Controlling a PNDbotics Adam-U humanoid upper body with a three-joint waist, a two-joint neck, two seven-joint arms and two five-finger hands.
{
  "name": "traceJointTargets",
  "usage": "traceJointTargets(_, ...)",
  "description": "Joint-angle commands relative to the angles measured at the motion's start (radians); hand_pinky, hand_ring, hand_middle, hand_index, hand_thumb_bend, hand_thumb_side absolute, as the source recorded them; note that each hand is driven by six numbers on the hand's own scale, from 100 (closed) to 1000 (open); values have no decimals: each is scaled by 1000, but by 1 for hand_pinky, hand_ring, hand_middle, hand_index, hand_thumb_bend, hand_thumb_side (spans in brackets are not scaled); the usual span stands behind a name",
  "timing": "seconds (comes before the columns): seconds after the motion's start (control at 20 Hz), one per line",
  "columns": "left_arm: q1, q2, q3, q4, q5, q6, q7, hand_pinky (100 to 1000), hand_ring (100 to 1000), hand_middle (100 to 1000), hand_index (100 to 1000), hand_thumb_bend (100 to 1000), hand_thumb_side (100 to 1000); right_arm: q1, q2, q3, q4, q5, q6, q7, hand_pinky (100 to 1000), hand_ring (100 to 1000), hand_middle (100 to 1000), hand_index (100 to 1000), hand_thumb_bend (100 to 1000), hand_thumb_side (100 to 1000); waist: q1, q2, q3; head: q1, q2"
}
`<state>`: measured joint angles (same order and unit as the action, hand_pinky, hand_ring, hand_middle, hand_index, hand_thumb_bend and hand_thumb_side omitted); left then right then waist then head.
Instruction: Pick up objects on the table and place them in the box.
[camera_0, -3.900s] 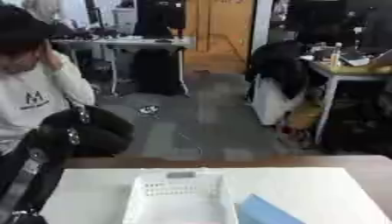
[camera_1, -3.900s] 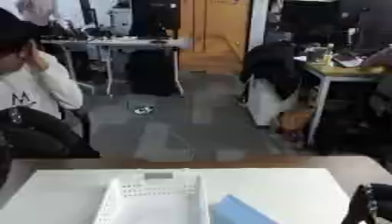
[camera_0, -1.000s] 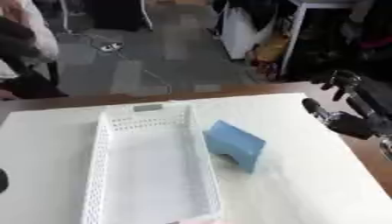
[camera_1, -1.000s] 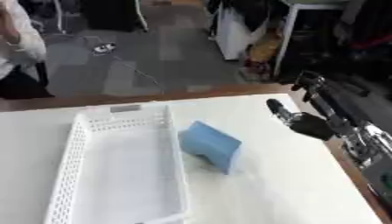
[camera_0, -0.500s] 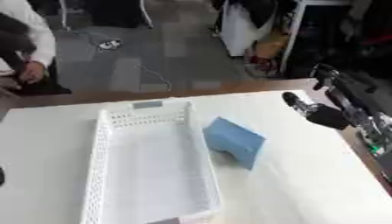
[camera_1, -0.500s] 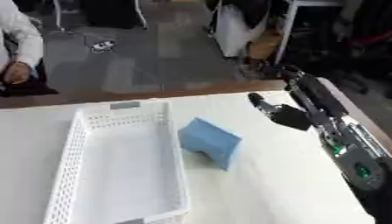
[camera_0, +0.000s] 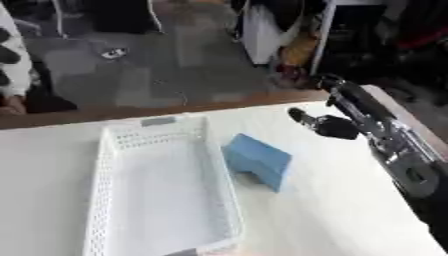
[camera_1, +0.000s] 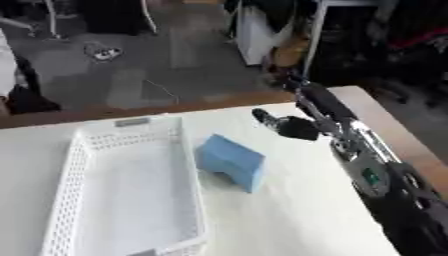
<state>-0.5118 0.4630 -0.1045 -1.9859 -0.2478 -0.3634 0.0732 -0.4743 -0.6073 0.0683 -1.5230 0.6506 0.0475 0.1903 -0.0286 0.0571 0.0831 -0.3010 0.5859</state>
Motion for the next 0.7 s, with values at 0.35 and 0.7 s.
traceJointTargets(0.35, -13, 7, 10, -14, -1, 3, 1, 408, 547, 654, 685, 854, 810, -43, 13, 23, 32, -19, -41, 69, 622, 836, 874, 896, 580, 811, 1, -14, 2, -27, 0)
traceJointTargets(0.7, -21, 2, 10, -14, 0, 3, 1, 408, 548, 654, 685, 849, 814, -69, 16, 42, 56, -17, -57, 92, 633, 845, 877, 894, 552, 804, 1, -7, 6, -33, -13)
